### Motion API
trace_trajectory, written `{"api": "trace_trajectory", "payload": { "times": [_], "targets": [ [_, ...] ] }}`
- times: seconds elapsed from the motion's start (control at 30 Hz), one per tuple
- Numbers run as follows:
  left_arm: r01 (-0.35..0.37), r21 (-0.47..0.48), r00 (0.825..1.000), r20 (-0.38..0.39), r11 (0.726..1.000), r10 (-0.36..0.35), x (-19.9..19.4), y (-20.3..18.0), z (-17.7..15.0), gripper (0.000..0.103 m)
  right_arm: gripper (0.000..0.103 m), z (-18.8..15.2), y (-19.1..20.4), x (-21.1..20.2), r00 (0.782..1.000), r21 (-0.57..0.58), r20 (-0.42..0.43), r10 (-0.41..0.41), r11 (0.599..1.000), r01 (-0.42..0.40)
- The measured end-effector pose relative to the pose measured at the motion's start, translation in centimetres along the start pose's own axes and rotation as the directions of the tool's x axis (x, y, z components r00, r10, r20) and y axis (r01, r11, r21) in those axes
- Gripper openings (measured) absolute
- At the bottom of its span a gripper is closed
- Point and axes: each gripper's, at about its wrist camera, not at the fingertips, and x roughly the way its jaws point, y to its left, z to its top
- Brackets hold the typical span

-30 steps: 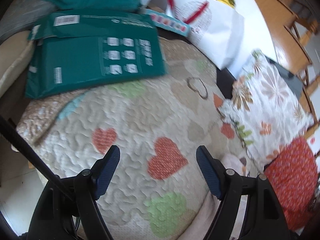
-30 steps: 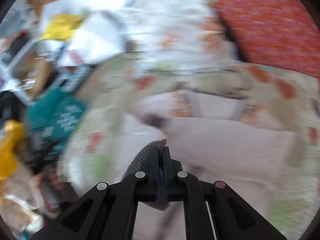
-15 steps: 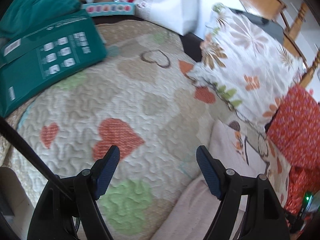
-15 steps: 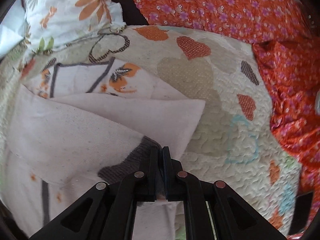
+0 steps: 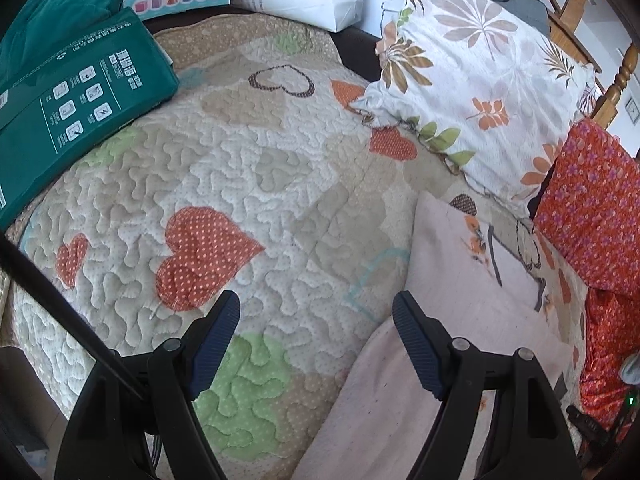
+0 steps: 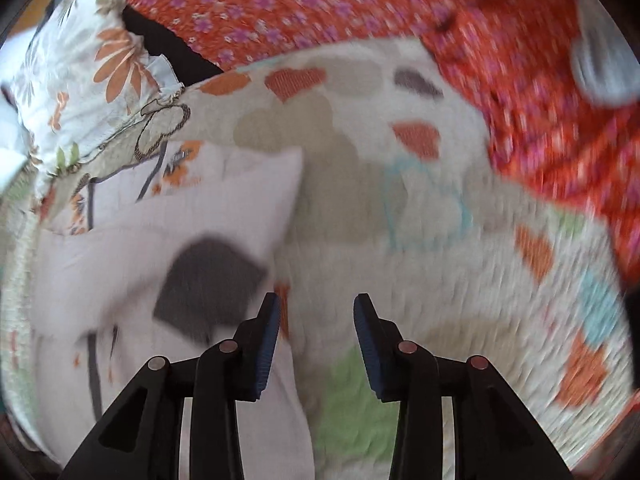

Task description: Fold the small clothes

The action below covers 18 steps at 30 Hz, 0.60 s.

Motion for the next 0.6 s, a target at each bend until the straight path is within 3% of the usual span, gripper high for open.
{"api": "trace_trajectory", "payload": {
  "times": [0.13,0.3,0.37,0.43,0.5,0.6],
  "targets": [
    [0.000,0.041,1.000,-0.016,0.999,0.000,0.1,0.0,-0.9,0.078,0.043,-4.7,-1.6,-0.1,0.990,0.072,-0.022,0.141,0.988,-0.139],
    [0.092,0.054,0.991,-0.106,0.994,-0.086,1.0,0.0,-3.0,0.078,0.046,-8.3,-2.4,-0.4,0.964,0.122,0.001,0.265,0.957,-0.263],
    [0.169,0.042,0.973,-0.167,0.985,-0.160,1.5,0.1,-4.3,0.077,0.047,-9.1,-2.3,-0.4,0.943,0.139,-0.011,0.332,0.935,-0.327],
    [0.254,0.011,0.939,-0.242,0.967,-0.244,2.3,0.2,-5.8,0.077,0.048,-10.1,-2.1,-0.1,0.920,0.157,-0.028,0.391,0.911,-0.382],
    [0.302,-0.020,0.910,-0.291,0.953,-0.294,3.0,0.4,-7.0,0.075,0.048,-10.9,-1.9,-0.3,0.913,0.139,-0.021,0.407,0.906,-0.401],
    [0.314,0.005,0.911,-0.284,0.949,-0.299,2.5,0.4,-7.9,0.069,0.049,-12.0,-1.8,-0.4,0.888,0.140,-0.028,0.460,0.881,-0.452]
  ]
}}
